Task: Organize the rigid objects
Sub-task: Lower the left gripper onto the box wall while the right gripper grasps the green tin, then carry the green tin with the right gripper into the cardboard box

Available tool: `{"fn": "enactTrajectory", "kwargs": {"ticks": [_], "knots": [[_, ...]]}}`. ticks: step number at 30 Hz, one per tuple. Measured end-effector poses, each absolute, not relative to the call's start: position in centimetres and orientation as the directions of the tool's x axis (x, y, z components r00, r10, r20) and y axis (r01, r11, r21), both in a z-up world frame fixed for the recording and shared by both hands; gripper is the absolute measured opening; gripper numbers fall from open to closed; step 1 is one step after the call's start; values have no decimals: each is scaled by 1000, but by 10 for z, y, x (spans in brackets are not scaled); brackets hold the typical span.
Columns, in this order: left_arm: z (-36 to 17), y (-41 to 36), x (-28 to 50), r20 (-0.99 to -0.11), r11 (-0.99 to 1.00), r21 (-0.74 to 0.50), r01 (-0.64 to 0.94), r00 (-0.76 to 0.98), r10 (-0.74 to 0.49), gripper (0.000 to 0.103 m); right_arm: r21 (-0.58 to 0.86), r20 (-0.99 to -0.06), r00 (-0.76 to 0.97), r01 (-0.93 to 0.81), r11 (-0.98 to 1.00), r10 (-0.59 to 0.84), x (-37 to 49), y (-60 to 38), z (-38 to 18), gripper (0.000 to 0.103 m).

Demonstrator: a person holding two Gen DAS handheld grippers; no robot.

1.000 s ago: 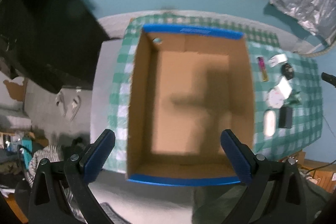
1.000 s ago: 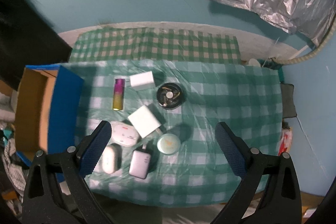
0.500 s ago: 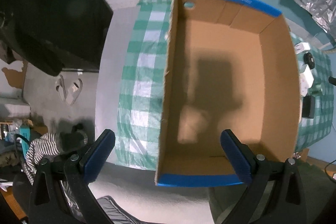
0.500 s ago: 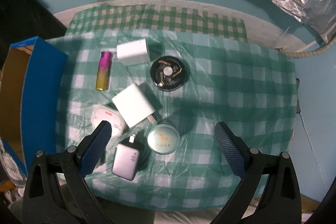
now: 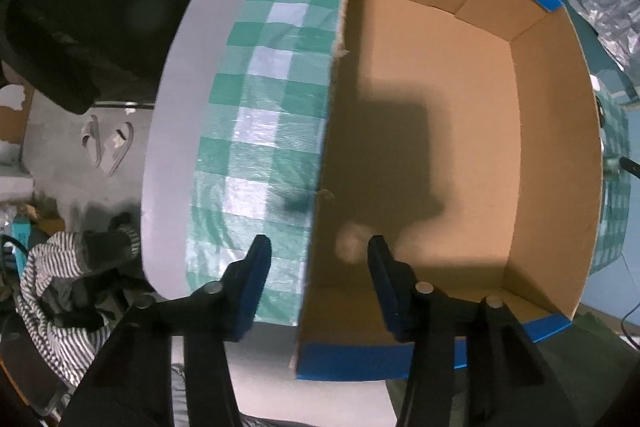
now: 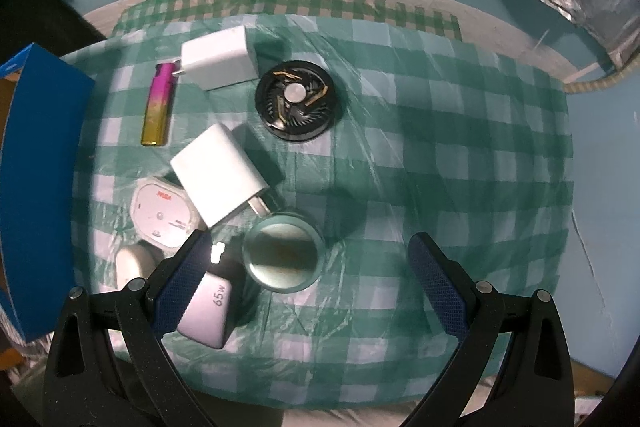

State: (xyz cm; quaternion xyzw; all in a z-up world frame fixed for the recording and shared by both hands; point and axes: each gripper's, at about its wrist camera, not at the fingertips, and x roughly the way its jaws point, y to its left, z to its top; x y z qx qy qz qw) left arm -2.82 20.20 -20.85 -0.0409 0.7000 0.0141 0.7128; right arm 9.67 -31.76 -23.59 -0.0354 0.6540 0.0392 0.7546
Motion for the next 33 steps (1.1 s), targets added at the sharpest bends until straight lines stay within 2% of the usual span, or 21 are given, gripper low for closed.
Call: {"fn": "enactTrajectory", "kwargs": {"ticks": [2, 4, 6, 8, 15, 18, 22, 33], "knots": [[-209, 199, -28, -999, 997, -43, -63, 13, -43, 32, -5, -990, 138, -95, 995, 8, 97, -319, -238, 98], [-212, 197, -27, -999, 998, -40, -57, 0, -40, 29, -3, -990, 140, -92, 996, 10, 97, -321, -240, 98], [-215, 197, -27, -999, 998, -33, -56, -2, -33, 27, 2, -990, 143, -96, 995, 16, 99, -320, -242, 96], [-215, 199, -25, -1000, 998, -24, -61, -2, -24, 24, 5, -990, 140, -113, 994, 21, 100, -318, -245, 87], [-213, 200, -25, -999, 997, -35, -64, -8, -36, 21, -28, -992, 123, -157, 987, -8, 105, -305, -259, 76], [-215, 200, -24, -1000, 998, -24, -63, -18, -25, 19, -21, -994, 108, -158, 987, -3, 107, -304, -263, 66], [-216, 199, -26, -999, 998, -28, -59, -19, -29, 16, -11, -996, 86, -159, 987, 3, 107, -303, -268, 45], [-217, 201, -29, -999, 998, -37, -52, -36, -38, 15, 6, -995, 95, -138, 990, 19, 103, -300, -259, 44]]}}
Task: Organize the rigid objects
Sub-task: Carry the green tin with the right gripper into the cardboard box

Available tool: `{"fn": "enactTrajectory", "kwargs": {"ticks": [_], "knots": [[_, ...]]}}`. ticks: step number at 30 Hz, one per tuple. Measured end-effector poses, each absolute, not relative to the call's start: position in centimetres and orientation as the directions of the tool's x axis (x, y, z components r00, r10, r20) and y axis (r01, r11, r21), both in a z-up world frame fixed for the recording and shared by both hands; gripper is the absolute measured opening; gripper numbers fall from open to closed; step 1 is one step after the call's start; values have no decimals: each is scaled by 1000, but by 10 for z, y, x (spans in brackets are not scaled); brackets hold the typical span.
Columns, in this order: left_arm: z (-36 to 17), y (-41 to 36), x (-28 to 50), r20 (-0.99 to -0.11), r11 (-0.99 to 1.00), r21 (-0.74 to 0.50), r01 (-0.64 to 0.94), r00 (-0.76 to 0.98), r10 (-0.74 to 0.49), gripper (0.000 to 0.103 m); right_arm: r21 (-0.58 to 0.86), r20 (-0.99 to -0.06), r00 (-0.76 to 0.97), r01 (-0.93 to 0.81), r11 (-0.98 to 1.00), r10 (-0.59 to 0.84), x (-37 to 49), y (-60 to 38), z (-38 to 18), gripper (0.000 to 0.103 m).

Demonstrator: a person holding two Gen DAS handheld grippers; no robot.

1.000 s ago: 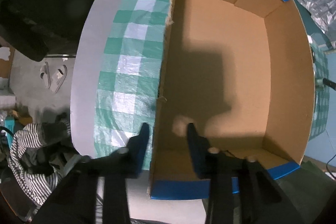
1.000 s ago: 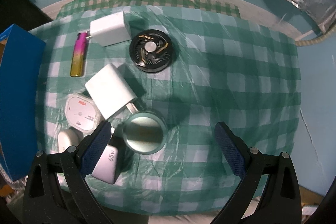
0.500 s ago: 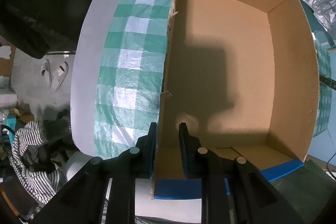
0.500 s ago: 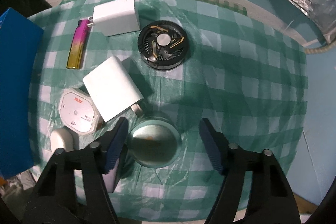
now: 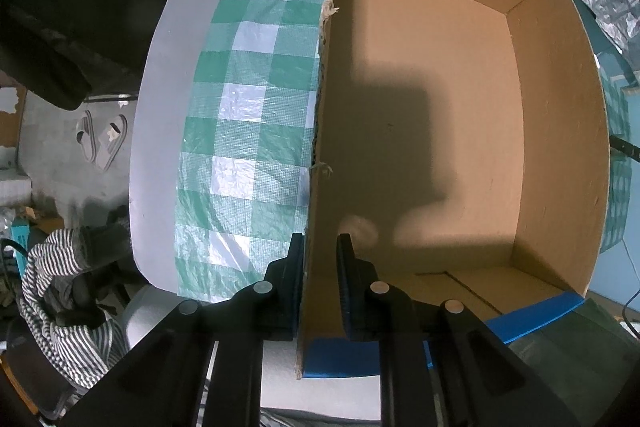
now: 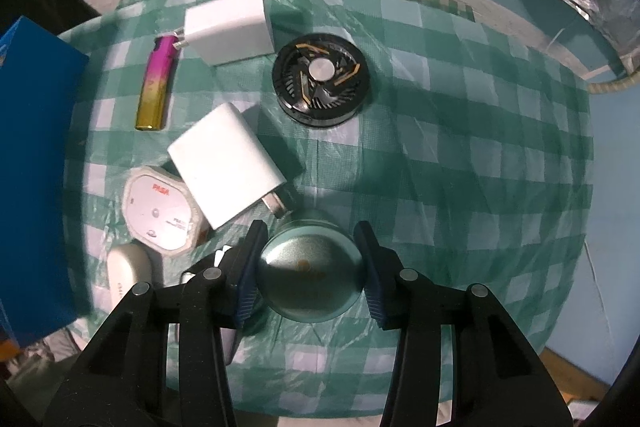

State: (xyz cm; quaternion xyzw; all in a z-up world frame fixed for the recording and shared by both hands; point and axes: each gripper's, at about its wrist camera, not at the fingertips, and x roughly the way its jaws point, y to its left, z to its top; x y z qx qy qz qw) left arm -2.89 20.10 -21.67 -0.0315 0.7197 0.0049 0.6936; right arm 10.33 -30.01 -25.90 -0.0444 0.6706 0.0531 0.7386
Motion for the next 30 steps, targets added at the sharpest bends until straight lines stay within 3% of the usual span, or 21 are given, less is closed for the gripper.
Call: {"fn": "enactTrajectory", "kwargs": {"ticks": [18, 30], "knots": [[-212, 194, -32, -999, 999, -44, -15, -26, -45, 15, 39, -986, 153, -196, 980, 70, 101, -253, -204, 44], [-208, 185, -29, -998, 999, -48, -8, -27, -49, 15, 101, -963, 203, -344, 934, 179, 113, -170, -153, 44]]}}
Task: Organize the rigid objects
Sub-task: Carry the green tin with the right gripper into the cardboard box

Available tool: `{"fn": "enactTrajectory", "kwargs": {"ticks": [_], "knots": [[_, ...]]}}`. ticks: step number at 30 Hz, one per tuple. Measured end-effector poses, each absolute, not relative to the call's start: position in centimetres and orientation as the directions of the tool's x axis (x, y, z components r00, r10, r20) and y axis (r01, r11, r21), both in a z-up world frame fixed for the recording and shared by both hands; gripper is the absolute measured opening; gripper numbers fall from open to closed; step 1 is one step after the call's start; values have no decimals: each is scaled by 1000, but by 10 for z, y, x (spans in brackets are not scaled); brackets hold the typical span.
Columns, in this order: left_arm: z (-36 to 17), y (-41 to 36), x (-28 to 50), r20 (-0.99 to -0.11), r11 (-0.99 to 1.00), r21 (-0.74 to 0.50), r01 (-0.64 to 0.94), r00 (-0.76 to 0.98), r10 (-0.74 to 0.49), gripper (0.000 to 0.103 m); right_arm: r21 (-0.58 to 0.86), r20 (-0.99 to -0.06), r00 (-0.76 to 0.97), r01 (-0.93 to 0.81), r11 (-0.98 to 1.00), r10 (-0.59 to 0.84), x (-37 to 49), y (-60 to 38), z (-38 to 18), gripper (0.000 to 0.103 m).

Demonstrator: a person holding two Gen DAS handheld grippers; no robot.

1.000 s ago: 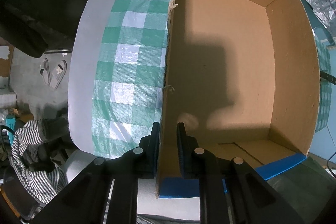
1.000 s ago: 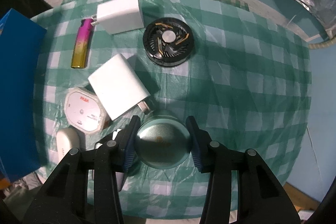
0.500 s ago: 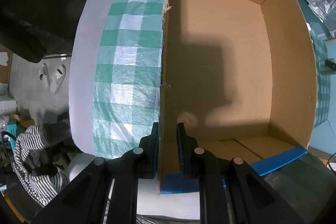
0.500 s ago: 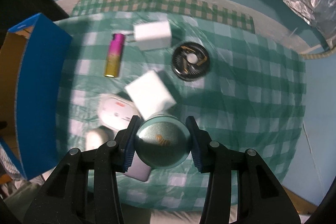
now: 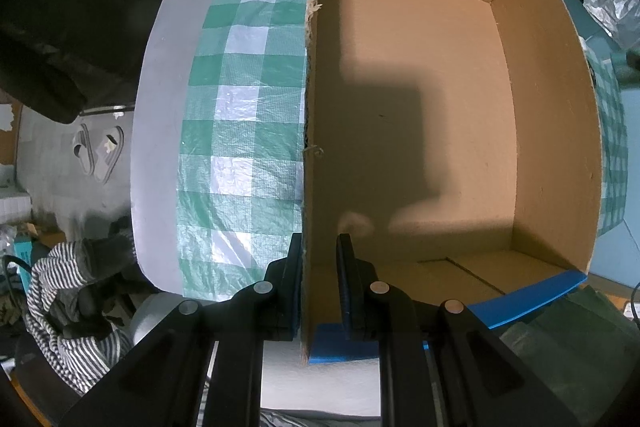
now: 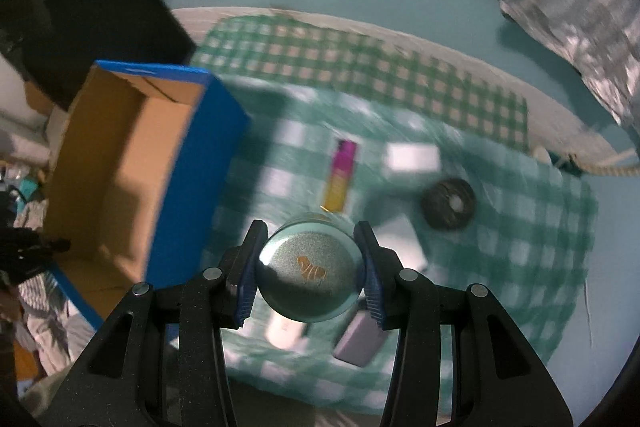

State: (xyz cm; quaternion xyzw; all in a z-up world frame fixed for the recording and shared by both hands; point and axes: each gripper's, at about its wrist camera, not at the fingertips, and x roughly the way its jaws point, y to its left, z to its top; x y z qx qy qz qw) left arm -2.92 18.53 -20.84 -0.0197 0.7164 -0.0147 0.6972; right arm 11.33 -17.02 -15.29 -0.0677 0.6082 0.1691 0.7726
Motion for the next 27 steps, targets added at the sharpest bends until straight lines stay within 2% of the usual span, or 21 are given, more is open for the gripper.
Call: {"fn": "enactTrajectory", "kwargs": {"ticks": [16, 22, 27], "knots": [[-209, 185, -31, -998, 999, -54, -7, -25, -54, 15, 109, -946, 205, -529, 841, 251, 141, -50, -130, 44], [-210, 188, -29, -998, 998, -57, -14, -28, -58, 15, 111, -953, 171, -567, 816, 248, 151, -22, -149, 44], [-210, 190, -28, -998, 998, -60, -16, -27, -60, 15, 63, -970, 150, -596, 800, 189, 155, -12, -174, 44]]}}
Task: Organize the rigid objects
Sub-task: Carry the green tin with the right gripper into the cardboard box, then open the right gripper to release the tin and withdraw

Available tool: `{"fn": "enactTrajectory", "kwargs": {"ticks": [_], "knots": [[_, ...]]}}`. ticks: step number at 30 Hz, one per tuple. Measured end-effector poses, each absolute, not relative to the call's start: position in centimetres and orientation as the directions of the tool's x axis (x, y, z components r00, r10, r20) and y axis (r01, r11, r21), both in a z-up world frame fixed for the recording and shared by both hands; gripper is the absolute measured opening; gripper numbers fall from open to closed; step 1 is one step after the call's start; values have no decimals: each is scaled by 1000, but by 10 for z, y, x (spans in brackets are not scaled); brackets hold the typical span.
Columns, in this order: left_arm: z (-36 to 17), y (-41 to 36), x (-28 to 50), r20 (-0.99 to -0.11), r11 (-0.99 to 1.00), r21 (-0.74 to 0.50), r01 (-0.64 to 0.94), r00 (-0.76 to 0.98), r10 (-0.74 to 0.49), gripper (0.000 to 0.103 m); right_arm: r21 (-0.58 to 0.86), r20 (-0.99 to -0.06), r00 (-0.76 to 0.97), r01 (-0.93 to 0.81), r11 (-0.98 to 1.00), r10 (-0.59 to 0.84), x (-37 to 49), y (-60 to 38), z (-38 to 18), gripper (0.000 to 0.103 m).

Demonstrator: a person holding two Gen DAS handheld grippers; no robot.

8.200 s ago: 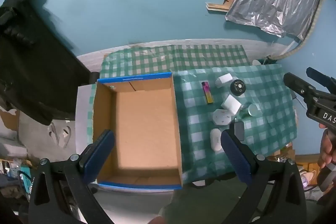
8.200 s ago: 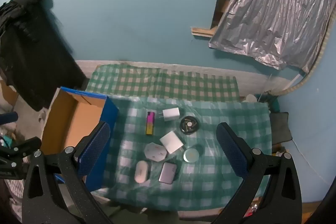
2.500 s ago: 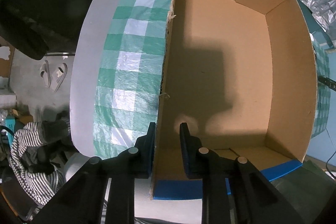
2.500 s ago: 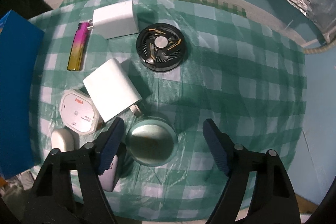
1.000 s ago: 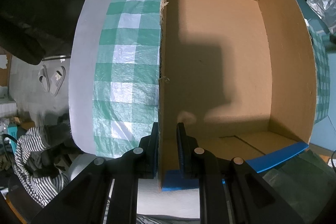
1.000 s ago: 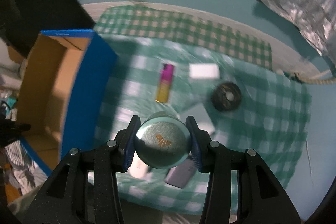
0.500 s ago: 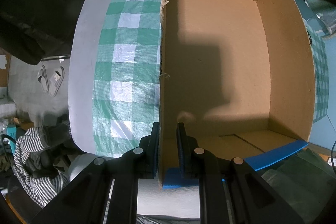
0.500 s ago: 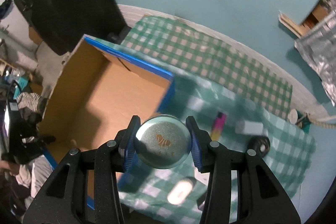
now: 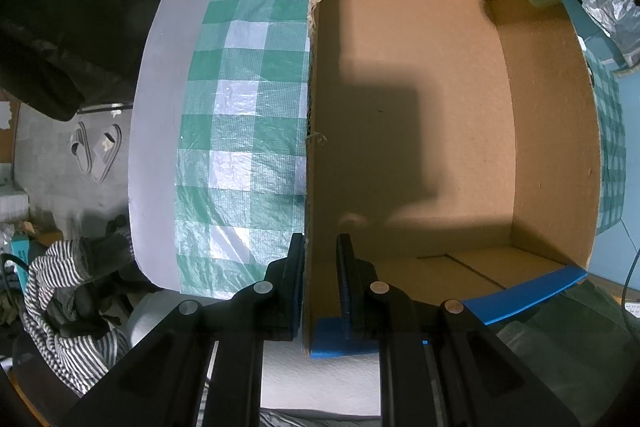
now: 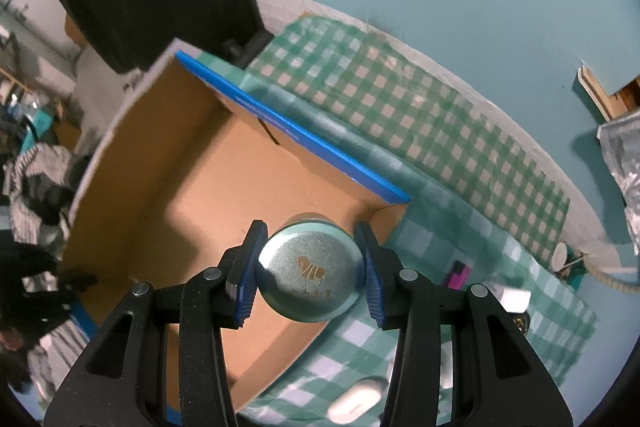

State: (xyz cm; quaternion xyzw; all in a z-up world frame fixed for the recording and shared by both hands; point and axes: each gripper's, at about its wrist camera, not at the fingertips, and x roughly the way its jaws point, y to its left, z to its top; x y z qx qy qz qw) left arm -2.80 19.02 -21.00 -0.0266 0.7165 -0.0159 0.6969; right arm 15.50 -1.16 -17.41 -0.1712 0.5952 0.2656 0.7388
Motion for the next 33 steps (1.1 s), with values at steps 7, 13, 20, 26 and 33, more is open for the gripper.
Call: {"fn": "enactTrajectory", "kwargs": {"ticks": [7, 13, 20, 26, 33], "knots": [[-212, 191, -29, -998, 998, -55, -12, -33, -56, 15, 71, -979, 115, -577, 814, 167, 162, -13, -192, 44], [-215, 189, -26, -998, 999, -53, -11, -45, -53, 15, 75, -980, 111, -566, 821, 166, 163, -15, -197, 44], [-216, 188, -27, -998, 999, -52, -10, -43, -53, 15, 82, -978, 115, -560, 825, 175, 164, -17, -197, 47], [-215, 186, -26, -998, 999, -54, -6, -39, -54, 15, 98, -970, 134, -540, 836, 201, 165, -21, -190, 50], [-212, 184, -26, -998, 998, -56, 2, -35, -56, 15, 108, -959, 170, -523, 845, 228, 157, -27, -169, 60]]}}
